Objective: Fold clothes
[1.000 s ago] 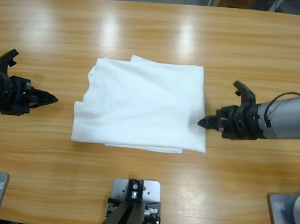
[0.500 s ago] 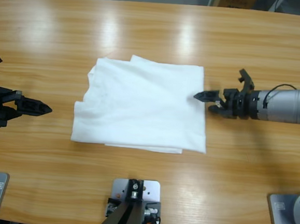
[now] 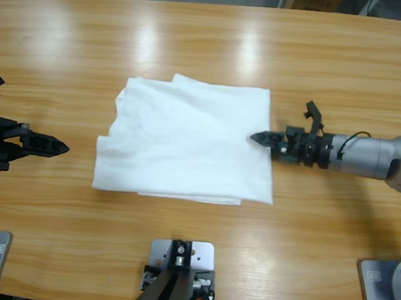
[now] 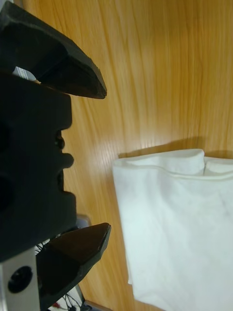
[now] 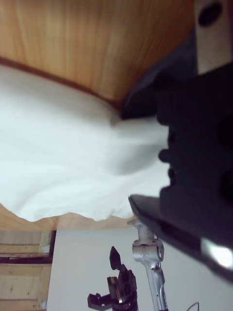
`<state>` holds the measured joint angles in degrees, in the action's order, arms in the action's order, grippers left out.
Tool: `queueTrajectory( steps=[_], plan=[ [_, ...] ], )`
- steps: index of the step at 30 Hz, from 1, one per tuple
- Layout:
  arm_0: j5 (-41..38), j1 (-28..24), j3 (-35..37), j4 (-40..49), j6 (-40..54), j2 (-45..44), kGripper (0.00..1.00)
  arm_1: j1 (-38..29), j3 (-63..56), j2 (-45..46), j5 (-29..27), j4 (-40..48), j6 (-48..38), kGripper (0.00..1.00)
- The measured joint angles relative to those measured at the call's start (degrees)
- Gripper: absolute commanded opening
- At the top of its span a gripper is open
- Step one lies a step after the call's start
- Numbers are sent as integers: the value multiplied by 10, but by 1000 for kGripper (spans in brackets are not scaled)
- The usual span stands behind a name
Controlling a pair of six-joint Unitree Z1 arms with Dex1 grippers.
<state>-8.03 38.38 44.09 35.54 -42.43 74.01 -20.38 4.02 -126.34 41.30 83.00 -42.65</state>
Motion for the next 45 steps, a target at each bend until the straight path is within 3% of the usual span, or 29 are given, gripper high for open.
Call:
queueTrajectory(
  steps=[11,20,23,28,33,34,35,36,40,45],
  plan=[
    [-5,0,-18,0,1,1,1000,-16,-14,16,-28,-16,10,0],
    [-6,0,-34,-1,1,1,1000,-47,-14,112,-102,-151,12,0],
    [-6,0,-40,-2,1,1,1000,-59,7,176,-128,-278,12,0],
    [-6,0,-50,-10,4,1,1000,-75,132,282,-168,-596,28,0],
    [-6,0,-61,-17,4,1,1000,-77,204,311,-190,-741,34,0],
    [-6,0,-64,-20,4,1,1000,-77,217,318,-200,-766,34,217],
    [-6,0,-68,-24,4,1,1000,-77,231,326,-210,-794,34,652],
    [-6,0,-72,-29,4,1,1000,-77,246,334,-219,-818,34,811],
    [-6,0,-83,-42,4,1,1000,-78,306,348,-232,-905,34,924],
    [-6,0,-84,-46,4,1,1000,-78,342,348,-232,-951,8,921]
  ],
)
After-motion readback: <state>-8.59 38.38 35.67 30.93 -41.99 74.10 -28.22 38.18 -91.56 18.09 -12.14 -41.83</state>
